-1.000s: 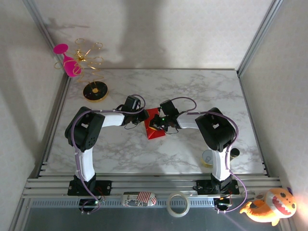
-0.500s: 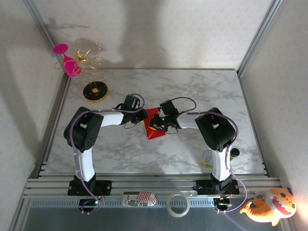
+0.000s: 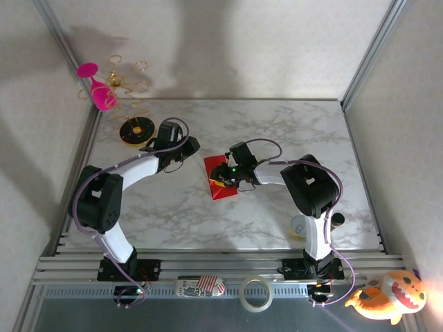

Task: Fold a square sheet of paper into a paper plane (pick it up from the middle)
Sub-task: Fold the triangle a second time at the center of the table.

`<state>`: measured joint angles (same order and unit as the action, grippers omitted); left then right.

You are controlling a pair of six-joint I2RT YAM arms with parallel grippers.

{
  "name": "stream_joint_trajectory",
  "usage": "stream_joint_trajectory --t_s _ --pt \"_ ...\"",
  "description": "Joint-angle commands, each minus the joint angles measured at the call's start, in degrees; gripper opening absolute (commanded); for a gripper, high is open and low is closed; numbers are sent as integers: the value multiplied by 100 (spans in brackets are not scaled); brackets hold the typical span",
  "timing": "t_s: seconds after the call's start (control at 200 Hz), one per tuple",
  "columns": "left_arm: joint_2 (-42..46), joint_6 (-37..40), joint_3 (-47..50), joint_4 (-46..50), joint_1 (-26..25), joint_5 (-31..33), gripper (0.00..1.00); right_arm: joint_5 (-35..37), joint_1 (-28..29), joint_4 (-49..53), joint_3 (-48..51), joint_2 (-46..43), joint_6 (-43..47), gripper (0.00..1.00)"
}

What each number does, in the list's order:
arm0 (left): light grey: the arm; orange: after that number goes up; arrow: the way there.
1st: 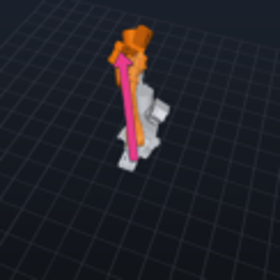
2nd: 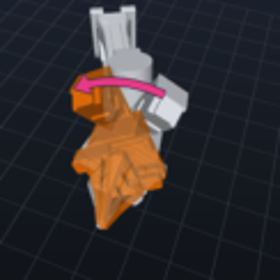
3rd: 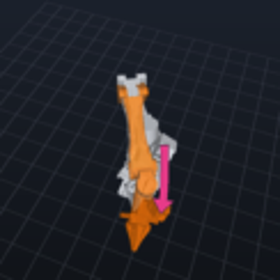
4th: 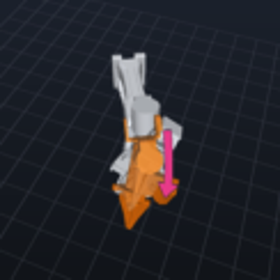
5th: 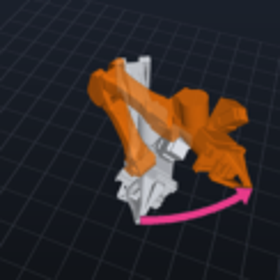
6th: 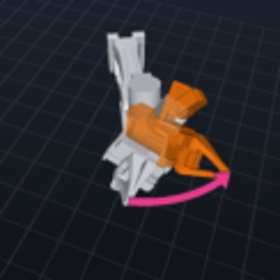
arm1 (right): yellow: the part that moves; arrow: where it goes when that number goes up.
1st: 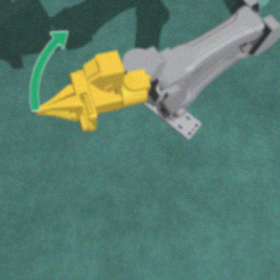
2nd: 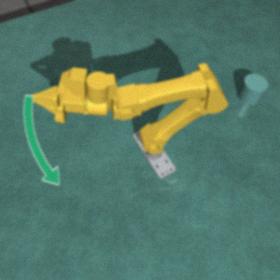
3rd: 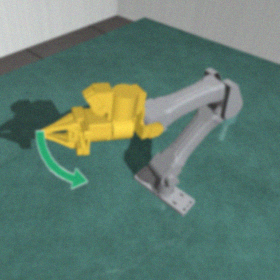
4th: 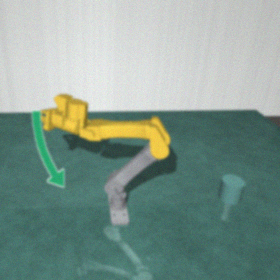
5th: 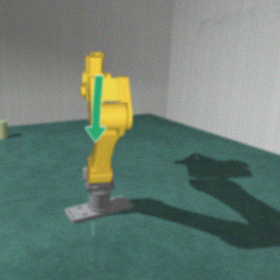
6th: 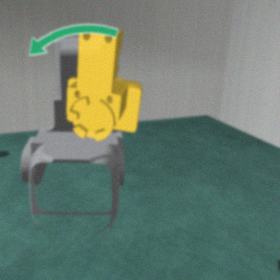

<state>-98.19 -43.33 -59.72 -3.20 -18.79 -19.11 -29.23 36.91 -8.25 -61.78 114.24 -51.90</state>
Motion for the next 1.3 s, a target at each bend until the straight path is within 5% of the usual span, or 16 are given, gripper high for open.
stream_joint_trajectory --t_s 0.0,0.416,0.886,1.297 --pt "152 -98 329 24 -63 -176 28 168 36 205 61 168 55 36" --pt "88 -285 947 -241 -593 -649 19 370 27 404 148 152 206 34" --pt "-293 -519 1005 -603 -887 -911 5 493 27 574 159 213 259 6" --pt "-596 -291 761 -203 -959 -521 0 500 27 575 184 134 251 3"
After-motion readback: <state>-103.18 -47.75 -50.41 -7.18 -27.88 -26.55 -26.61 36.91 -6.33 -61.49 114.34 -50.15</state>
